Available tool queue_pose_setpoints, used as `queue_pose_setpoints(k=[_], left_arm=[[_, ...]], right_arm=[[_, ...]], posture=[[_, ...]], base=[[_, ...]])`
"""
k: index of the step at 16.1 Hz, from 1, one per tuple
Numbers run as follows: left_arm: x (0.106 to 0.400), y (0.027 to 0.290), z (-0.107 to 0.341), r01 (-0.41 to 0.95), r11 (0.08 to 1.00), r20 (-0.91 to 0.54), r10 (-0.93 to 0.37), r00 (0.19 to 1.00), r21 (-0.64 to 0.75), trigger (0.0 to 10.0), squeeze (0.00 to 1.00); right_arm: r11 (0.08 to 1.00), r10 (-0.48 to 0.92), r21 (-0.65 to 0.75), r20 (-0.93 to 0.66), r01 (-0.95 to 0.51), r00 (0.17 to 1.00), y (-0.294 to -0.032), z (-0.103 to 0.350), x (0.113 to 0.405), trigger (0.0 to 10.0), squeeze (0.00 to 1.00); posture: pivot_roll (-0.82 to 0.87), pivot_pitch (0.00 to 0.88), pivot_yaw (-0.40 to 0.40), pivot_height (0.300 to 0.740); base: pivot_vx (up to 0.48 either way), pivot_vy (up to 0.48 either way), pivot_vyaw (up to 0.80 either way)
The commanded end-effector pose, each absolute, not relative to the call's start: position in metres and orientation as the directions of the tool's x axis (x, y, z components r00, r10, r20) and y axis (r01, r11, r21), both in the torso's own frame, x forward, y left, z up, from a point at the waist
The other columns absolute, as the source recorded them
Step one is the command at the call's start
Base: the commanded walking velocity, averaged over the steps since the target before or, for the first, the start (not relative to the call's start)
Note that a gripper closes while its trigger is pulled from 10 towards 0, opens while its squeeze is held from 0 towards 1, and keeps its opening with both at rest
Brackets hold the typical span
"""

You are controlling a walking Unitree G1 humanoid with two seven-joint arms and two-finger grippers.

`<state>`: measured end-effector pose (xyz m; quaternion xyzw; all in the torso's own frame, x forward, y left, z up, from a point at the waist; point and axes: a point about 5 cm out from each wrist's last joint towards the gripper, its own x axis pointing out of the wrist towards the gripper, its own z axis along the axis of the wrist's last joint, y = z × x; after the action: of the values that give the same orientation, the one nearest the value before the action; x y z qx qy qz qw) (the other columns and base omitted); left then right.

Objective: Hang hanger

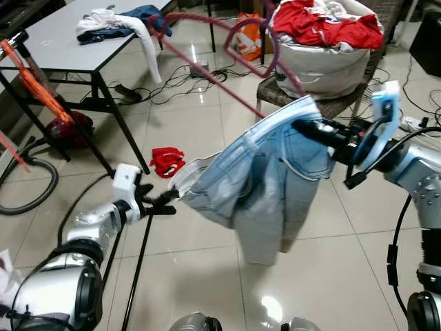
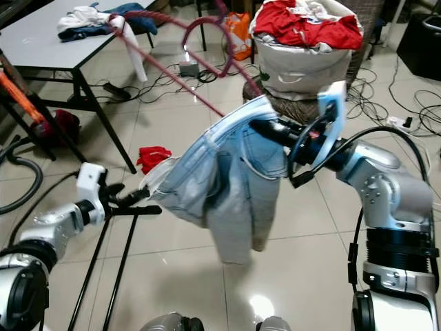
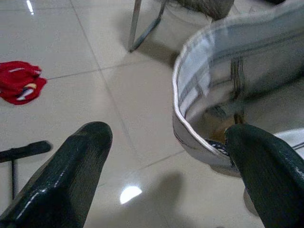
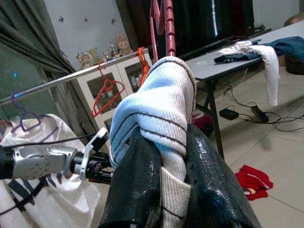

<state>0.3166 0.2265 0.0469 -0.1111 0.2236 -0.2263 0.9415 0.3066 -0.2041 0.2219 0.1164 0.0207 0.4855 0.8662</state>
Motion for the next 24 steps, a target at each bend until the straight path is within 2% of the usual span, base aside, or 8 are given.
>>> queue_pose_setpoints(k=[1,4,8,13,14,16,18,24], left_arm=[[0.317,0.231,0.050,0.360,0.862,-0.349,-0.480,0.805,-0.357,10.0,0.00],[0.316,0.214,0.049,0.440,0.783,-0.290,-0.588,0.755,-0.441,10.0,0.00],[0.321,0.207,0.055,0.484,0.756,-0.246,-0.620,0.745,-0.441,10.0,0.00],[0.321,0.196,0.064,0.634,0.645,-0.179,-0.747,0.640,-0.426,10.0,0.00],[0.318,0.189,0.065,0.709,0.577,-0.190,-0.812,0.552,-0.405,10.0,0.00],[0.316,0.186,0.063,0.745,0.542,-0.215,-0.840,0.499,-0.389,10.0,0.00],[0.305,0.176,0.060,0.845,0.387,-0.250,-0.917,0.311,-0.369,10.0,0.00],[0.307,0.168,0.062,0.877,0.368,-0.266,-0.919,0.292,-0.310,10.0,0.00]], right_arm=[[0.467,0.856,0.161,0.164,-0.869,0.490,-0.202,0.247,0.305,10.0,0.00],[0.456,0.860,0.172,0.169,-0.873,0.482,-0.202,0.250,0.303,10.0,0.00],[0.472,0.860,0.180,0.123,-0.863,0.496,-0.203,0.243,0.304,10.0,0.00],[0.461,0.869,0.203,0.093,-0.864,0.486,-0.202,0.236,0.304,10.0,0.00],[0.434,0.887,0.197,0.077,-0.879,0.455,-0.197,0.236,0.304,10.0,0.00],[0.415,0.899,0.192,0.066,-0.889,0.434,-0.195,0.236,0.303,10.0,0.00],[0.402,0.911,0.171,0.025,-0.900,0.412,-0.193,0.236,0.303,10.0,0.00],[0.352,0.931,0.142,0.044,-0.925,0.361,-0.180,0.246,0.300,10.0,0.00]], posture=[[-0.21,0.000,0.145,0.740],[-0.22,0.000,0.144,0.740],[-0.22,0.000,0.142,0.740],[-0.21,0.000,0.143,0.740],[-0.21,0.000,0.144,0.740],[-0.21,0.000,0.146,0.740],[-0.21,0.000,0.146,0.740],[-0.21,0.000,0.144,0.740]], base=[[0.000,0.000,0.00],[0.000,0.000,0.00],[0.000,0.000,0.00],[0.000,0.000,0.00],[0.000,0.000,0.00],[0.000,0.000,0.00],[0.000,0.000,0.00],[0.000,0.000,0.00]])
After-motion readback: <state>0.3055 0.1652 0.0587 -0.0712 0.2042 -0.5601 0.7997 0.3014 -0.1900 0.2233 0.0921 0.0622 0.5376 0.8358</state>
